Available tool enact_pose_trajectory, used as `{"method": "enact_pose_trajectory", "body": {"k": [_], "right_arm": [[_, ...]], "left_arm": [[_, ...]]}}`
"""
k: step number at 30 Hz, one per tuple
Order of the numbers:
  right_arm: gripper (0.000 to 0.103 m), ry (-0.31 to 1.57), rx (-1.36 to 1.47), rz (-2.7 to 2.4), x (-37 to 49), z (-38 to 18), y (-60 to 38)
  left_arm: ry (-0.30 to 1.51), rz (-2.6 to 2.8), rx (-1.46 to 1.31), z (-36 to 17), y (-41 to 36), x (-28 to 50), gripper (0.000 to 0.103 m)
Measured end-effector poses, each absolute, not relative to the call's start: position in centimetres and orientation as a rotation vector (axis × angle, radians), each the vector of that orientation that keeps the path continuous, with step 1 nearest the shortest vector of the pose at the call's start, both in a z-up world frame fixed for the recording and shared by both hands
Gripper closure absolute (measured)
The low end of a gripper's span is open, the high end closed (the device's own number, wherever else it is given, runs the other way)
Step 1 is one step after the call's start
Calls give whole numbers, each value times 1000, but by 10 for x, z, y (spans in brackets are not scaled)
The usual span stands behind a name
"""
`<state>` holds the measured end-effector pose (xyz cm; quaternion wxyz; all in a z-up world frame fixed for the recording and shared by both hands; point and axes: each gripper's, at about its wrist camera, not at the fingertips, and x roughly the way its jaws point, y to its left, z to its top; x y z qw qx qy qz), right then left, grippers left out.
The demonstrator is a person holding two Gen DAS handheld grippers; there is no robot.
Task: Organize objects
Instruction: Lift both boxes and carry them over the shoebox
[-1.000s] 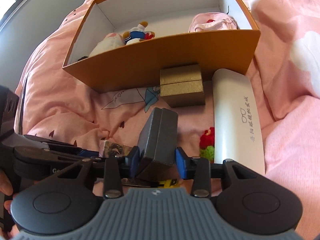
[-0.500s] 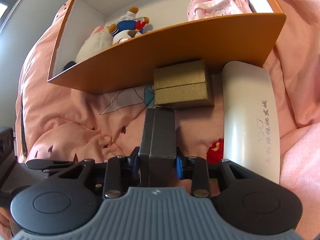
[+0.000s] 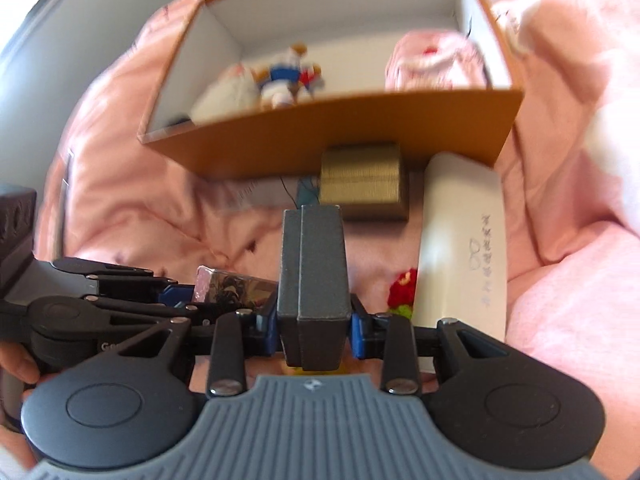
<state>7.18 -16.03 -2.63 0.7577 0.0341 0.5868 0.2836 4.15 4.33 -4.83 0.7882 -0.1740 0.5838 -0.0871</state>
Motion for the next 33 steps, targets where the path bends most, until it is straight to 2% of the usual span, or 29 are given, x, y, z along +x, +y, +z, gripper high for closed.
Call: {"method": "enact_pose_trajectory", "body": {"k": [11, 19, 23, 33], "right_arm": [[68, 1105, 202, 631, 82, 29, -178], [68, 980, 299, 588, 116, 52, -181], [68, 964, 322, 534, 145, 40, -168], [68, 1110, 433, 479, 207, -32, -141]], "left_arm": [[1047, -197, -448, 21, 70, 48, 78], [880, -151, -460, 57, 85, 89, 78], [875, -120, -483, 48, 95, 118, 78], [961, -77, -473, 8, 99, 163, 78]]}}
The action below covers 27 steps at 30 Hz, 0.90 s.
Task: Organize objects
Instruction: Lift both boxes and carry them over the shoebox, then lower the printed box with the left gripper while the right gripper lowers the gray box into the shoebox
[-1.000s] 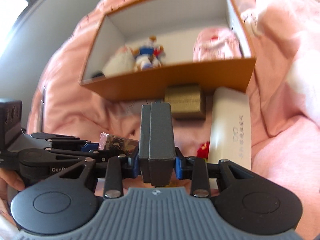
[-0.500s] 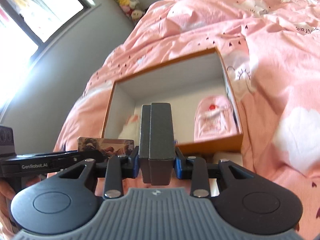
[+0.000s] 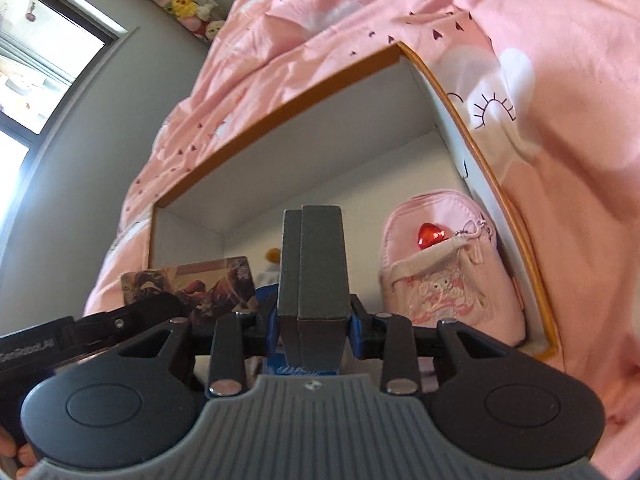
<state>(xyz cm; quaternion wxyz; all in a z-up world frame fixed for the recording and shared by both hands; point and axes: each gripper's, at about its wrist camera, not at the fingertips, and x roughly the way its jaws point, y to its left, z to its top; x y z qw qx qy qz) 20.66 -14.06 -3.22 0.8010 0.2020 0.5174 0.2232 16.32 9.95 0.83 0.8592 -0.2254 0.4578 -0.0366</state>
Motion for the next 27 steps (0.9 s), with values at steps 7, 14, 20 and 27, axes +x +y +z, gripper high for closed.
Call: {"method": "enact_pose_trajectory", "body": {"k": [7, 14, 20, 27], "right_arm": [[68, 1218, 488, 516, 223, -58, -131], [68, 1333, 476, 494, 239, -73, -129], [64, 1341, 305, 491, 234, -68, -115], [46, 1213, -11, 493, 212, -38, -89]], "left_arm": [[1000, -68, -434, 0, 96, 173, 78], [1014, -70, -431, -6, 97, 179, 77], [1012, -73, -428, -7, 96, 179, 78], [1013, -74, -425, -7, 96, 179, 78]]}}
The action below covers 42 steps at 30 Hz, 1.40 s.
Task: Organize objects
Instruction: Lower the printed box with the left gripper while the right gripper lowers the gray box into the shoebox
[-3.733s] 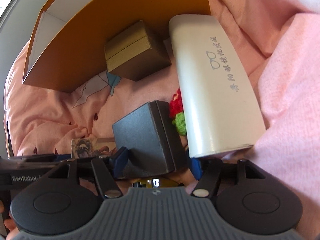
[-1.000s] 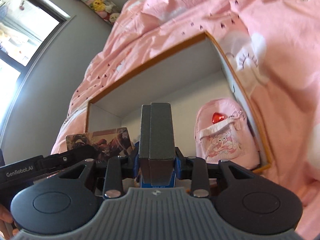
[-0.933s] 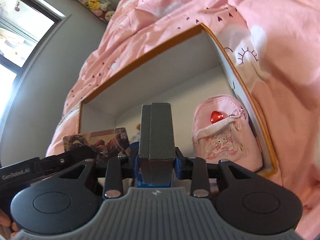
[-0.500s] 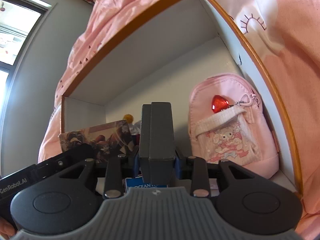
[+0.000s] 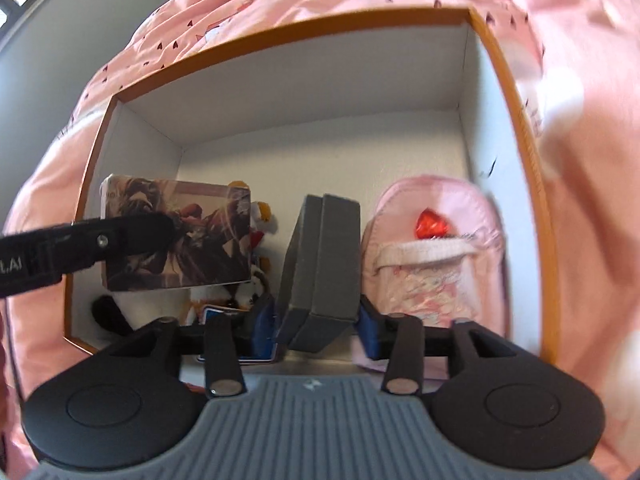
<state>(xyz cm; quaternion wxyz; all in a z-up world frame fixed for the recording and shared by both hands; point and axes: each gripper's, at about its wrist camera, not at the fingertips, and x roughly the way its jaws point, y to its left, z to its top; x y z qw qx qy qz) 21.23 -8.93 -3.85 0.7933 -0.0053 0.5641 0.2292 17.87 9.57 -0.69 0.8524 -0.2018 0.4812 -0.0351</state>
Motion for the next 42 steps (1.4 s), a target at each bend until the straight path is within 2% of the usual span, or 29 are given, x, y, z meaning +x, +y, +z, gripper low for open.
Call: {"method": "enact_pose_trajectory", "body": {"k": [2, 4, 5, 6, 8, 10, 12, 14, 21, 28, 34, 36, 42], "right_arm": [[43, 1151, -106, 465, 209, -31, -87], [46, 1120, -141, 469, 208, -26, -88], [51, 1126, -139, 485, 209, -25, -88], [62, 1137, -127, 498, 211, -25, -90], [70, 1164, -103, 515, 221, -28, -92], [74, 1181, -81, 524, 222, -30, -92], [84, 1208, -27, 548, 224, -33, -97], [87, 1250, 62, 568, 230, -39, -101], [88, 1278, 98, 567, 229, -41, -108], [89, 1358, 268, 590, 238, -49, -120], [89, 1358, 242, 565, 236, -49, -117], [95, 1354, 223, 539, 236, -47, -117], [95, 1335, 151, 523, 233, -45, -114]], "left_arm": [[1011, -74, -426, -8, 96, 178, 78], [1010, -74, -430, -9, 97, 178, 78], [1010, -75, -430, -9, 97, 178, 78], [1010, -75, -430, -9, 97, 178, 78], [1010, -75, -430, -9, 97, 178, 78], [1011, -75, -432, -8, 97, 178, 78], [1012, -72, -431, -9, 97, 178, 78], [1011, -70, -434, -8, 99, 178, 78], [1013, -70, -431, -9, 100, 177, 78], [1018, -61, -436, -11, 104, 175, 77], [1018, -60, -436, -12, 105, 175, 78], [1016, -62, -435, -12, 105, 175, 78], [1016, -61, -433, -11, 104, 175, 78]]}}
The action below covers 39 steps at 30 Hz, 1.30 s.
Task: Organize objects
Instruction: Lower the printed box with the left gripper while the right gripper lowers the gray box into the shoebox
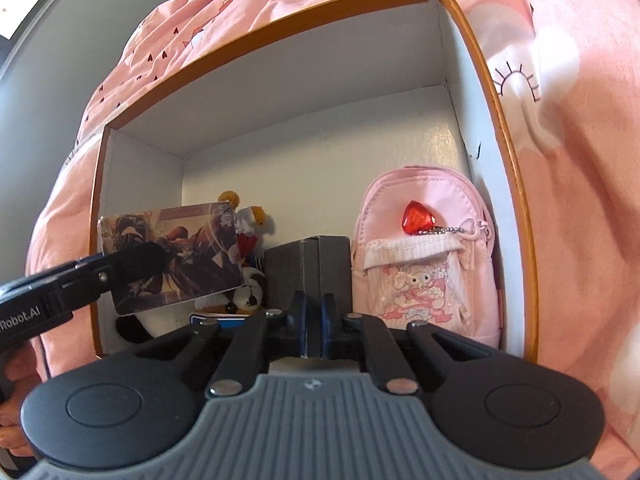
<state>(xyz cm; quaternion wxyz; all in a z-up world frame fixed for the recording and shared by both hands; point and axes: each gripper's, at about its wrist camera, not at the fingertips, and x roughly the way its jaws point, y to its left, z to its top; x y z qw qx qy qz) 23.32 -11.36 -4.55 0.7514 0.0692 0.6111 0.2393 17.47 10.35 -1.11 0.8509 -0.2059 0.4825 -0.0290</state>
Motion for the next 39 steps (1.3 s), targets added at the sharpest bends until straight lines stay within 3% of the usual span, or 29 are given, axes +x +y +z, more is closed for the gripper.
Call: {"method": "enact_pose_trajectory", "body": {"k": [6, 20, 31, 39], "right_arm": [[99, 1388, 14, 444, 234, -75, -96], [95, 1199, -91, 507, 228, -33, -98], [95, 1201, -63, 481, 234, -31, -112], [94, 1195, -41, 490, 228, -34, -115]], "left_arm": [[1021, -68, -445, -13, 105, 175, 77], [1023, -193, -475, -13, 92, 183, 78], [1159, -315, -466, -37, 79, 196, 78], [1153, -264, -552, -46, 83, 196, 78]]}}
